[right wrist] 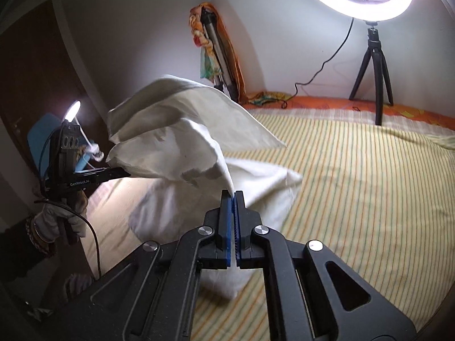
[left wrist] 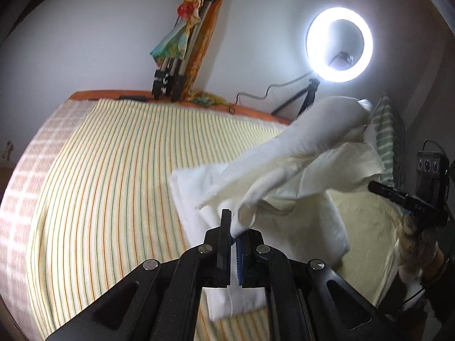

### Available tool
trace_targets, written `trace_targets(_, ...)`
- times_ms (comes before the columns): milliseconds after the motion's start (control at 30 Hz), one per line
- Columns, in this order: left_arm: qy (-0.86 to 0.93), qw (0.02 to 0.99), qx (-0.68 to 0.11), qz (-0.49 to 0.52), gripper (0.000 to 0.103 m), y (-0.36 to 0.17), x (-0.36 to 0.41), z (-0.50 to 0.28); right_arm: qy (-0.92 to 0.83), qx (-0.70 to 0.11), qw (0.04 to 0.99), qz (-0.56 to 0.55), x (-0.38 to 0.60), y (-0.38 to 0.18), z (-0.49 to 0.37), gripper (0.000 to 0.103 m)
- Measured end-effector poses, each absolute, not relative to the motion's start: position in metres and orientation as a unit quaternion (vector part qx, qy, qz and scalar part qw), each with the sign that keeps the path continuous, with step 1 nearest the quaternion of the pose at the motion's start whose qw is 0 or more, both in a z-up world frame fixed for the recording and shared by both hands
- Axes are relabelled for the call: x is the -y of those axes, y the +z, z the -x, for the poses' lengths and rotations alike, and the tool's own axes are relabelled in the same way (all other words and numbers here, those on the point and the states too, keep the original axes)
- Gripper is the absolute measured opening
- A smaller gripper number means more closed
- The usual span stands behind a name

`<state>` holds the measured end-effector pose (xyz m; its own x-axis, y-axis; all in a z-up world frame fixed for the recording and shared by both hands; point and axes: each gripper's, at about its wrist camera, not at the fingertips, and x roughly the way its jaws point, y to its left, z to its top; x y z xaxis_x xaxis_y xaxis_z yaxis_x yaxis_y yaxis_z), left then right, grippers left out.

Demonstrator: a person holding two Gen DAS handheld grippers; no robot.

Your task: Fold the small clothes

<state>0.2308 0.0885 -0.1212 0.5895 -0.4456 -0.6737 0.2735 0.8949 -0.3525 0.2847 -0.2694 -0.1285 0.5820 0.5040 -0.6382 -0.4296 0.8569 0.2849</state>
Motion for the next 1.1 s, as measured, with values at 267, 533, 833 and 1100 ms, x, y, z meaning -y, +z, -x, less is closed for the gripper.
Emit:
trace_targets(267,-0.179,0.88,-0.428,0.099,0.007,-0.144,-0.103,-0.178,0.227,-0.394,0.891,0.0,0.285,-0.147,-0.236,0.003)
trace_targets(533,-0.19,0.839,-0.436,0.263,0.04,-0.151,-0.135,-0.192,0.226,-0.429,0.853,-0.192,0.326,-0.163,-0.24,0.034)
trace_targets(833,-0.205,0.782,-0.464,0.361,0.028,-0.178,-0.13,-0.213,0.252,-0.481,0.798,-0.261,0.301,-0.201,-0.276,0.034)
trace_targets(1100,-0.207,0.785,-0.458,0.363,0.005,-0.171,-0.126,-0.212,0.275,-0.467,0.789,-0.291,0.295,-0.188,-0.279,0.004)
